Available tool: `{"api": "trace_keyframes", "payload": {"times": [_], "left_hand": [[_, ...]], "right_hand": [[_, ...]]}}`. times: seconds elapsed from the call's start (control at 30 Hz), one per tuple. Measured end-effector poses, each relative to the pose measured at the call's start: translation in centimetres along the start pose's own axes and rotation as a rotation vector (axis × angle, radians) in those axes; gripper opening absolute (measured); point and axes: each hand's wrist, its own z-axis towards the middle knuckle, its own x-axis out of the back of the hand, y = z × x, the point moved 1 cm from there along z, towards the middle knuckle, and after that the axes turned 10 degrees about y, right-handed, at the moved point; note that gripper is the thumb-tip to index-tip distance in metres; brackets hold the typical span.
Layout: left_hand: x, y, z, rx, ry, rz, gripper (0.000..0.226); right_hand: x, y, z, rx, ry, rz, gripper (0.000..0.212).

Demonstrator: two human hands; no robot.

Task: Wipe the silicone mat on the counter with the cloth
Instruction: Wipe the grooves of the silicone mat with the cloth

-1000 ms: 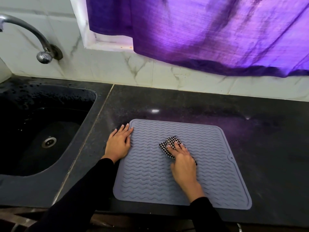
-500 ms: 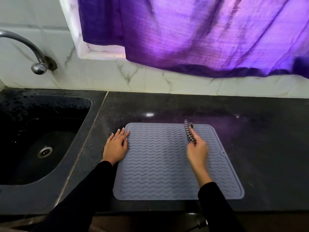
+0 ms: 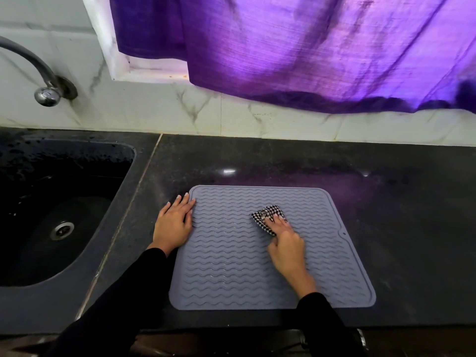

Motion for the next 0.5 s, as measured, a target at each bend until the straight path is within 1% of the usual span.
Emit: {"api": "trace_keyframes", "payload": {"times": [0.03,0.07,0.1,0.17,0.2,0.23,0.27,0.3,0.33,0.37,0.4,0.47,0.5], "left_hand": [[0.1,0.0,0.0,0.001,-0.004,-0.008,0.059],[0.1,0.1,-0.1,0.0,-0.007,-0.018,0.06],[0.1,0.1,-0.1,0.001,-0.014,-0.025,0.06],[0.3,0.1,-0.2,0.004,-0.039,-0.031,0.059],[0.4,0.1,-0.3,0.003,-0.058,-0.029,0.06],[0.5,0.2,-0.3,-0.001,-0.075,-0.023,0.061],[0.4,0.2,-0.3,-0.007,-0.089,-0.017,0.062],[0.5,0.2,-0.3,-0.009,-0.096,-0.016,0.062],[0.5,0.1,-0.2,-0.005,-0.092,-0.024,0.062],[0.6,0.1,-0.1,0.0,-0.07,-0.035,0.061],[0.7,0.0,0.2,0.003,-0.039,-0.038,0.06],[0.9,0.1,0.9,-0.013,0.02,-0.012,0.063],[0.8,0.0,1.5,-0.026,0.032,0.006,0.065]], "right_hand": [[0.3,0.2,0.1,-0.065,0.047,0.125,0.056],[0.5,0.5,0.6,-0.175,0.087,0.294,0.052],[0.8,1.0,1.3,-0.333,0.119,0.513,0.049],[2.0,1.8,3.0,-0.723,0.199,0.972,0.053],[2.5,2.7,3.6,-0.853,0.285,1.072,0.055],[3.3,3.4,3.9,-0.901,0.362,1.037,0.053],[4.0,3.9,4.2,-0.859,0.415,0.88,0.049],[4.7,4.2,4.2,-0.766,0.432,0.657,0.047],[5.2,4.1,3.9,-0.654,0.413,0.44,0.047],[5.3,4.0,3.7,-0.538,0.357,0.275,0.048],[4.8,4.0,3.5,-0.428,0.277,0.161,0.05],[2.8,3.9,2.9,-0.25,0.095,-0.057,0.054],[1.6,4.1,2.5,-0.168,0.042,-0.179,0.058]]}}
